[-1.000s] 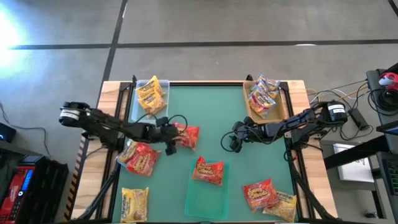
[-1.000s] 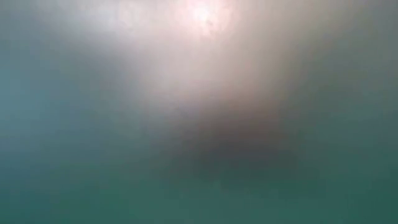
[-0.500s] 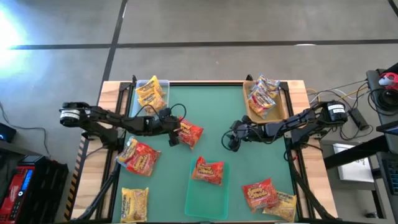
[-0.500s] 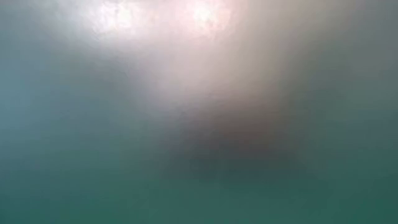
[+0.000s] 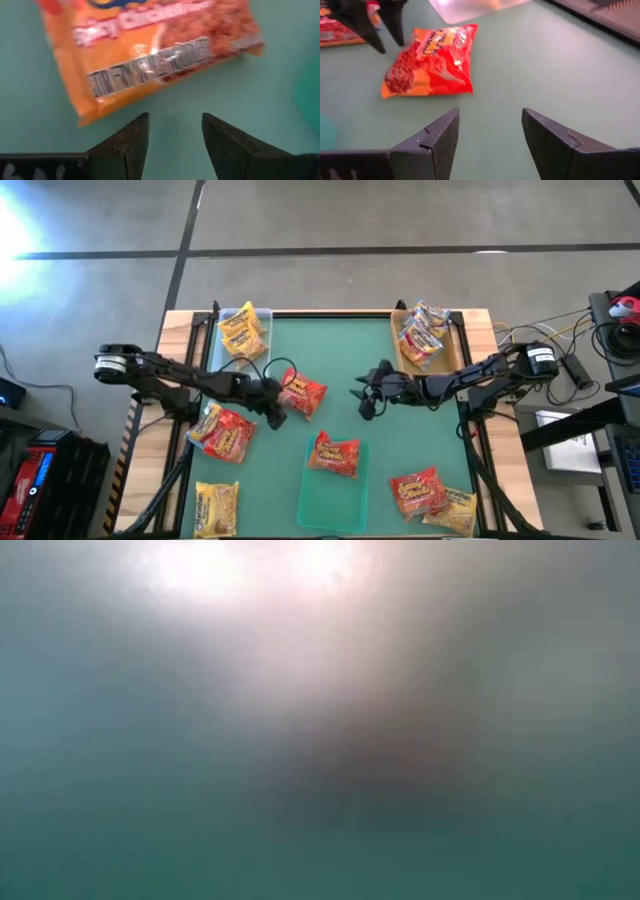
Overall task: Sort Maruchan noodles
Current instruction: Put the red noodle pack into the green bin
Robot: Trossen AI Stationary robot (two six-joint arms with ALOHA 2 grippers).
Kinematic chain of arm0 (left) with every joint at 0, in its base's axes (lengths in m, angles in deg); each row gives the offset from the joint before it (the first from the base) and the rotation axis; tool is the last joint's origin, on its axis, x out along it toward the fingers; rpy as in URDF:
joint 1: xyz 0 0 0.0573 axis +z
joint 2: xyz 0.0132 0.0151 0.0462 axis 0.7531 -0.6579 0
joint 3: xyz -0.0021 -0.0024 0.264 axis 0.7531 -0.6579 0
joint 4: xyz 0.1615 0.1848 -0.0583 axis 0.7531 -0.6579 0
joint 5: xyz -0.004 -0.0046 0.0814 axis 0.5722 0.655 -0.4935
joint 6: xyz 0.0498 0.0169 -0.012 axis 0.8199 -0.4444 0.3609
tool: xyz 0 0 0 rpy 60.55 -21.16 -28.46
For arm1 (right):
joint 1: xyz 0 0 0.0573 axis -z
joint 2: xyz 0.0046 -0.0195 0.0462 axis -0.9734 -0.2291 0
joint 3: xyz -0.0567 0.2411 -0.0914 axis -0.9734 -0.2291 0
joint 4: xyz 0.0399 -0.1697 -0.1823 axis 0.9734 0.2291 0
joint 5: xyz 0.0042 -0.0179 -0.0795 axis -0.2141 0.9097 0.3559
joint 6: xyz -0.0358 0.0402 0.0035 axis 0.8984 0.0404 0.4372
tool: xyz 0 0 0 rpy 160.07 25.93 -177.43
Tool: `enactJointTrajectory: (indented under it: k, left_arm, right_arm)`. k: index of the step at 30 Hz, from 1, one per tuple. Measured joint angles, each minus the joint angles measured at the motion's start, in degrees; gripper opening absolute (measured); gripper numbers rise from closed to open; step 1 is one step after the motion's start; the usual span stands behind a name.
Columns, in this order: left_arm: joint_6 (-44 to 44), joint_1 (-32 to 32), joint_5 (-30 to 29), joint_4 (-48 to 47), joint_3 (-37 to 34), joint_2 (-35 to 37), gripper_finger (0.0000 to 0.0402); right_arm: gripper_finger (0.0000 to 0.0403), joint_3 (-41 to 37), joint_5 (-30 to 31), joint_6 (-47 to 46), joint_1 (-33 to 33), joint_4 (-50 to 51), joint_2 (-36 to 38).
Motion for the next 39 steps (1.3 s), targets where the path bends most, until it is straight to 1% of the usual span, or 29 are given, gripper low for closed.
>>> enactJointTrajectory:
  k: [5, 6, 14, 19, 22, 24, 28, 35, 39]
  left_arm:
    - [-0.2, 0.9, -8.0, 0.6, -1.1, -0.4, 0.0166]
    - [0.4, 1.4, -8.4, 1.0, -1.1, -0.6, 0.0166]
    - [6.3, 2.7, -8.9, 11.6, -0.3, -5.7, 0.0166]
    - [9.8, 2.7, -9.9, 16.0, 2.4, -10.6, 0.0166]
    - [12.0, 2.7, -9.9, 16.5, 5.1, -13.7, 0.0166]
    - [12.8, 2.7, -10.4, 14.5, 6.8, -15.2, 0.0166]
    - [12.4, 2.7, -11.4, 6.5, 9.2, -16.3, 0.0166]
    - [9.0, 2.6, -12.5, 1.7, 7.2, -13.0, 0.0166]
    - [5.5, 2.6, -15.0, -4.9, 6.9, -10.6, 0.0166]
  right_arm:
    - [0.0205, 1.7, -0.1, 4.1, 0.8, 0.0, 0.0]
    - [0.0205, 1.9, -0.1, 4.4, 1.0, 0.0, 0.0]
    - [0.0205, 2.2, 0.0, 4.0, 2.9, 0.3, 0.0]
    - [0.0205, 2.2, 0.0, 4.0, 3.0, 0.5, 0.0]
    - [0.0205, 2.2, -0.1, 3.3, 3.0, 0.9, 0.0]
    - [0.0205, 2.2, -0.1, 3.0, 3.0, 1.7, 0.0]
    - [0.0205, 2.1, -0.1, 2.2, 3.0, 4.8, 0.0]
    - [0.0205, 2.0, 0.0, 1.9, 3.0, 7.6, 0.0]
    - [0.0205, 2.0, 0.0, 2.2, 3.0, 7.8, 0.0]
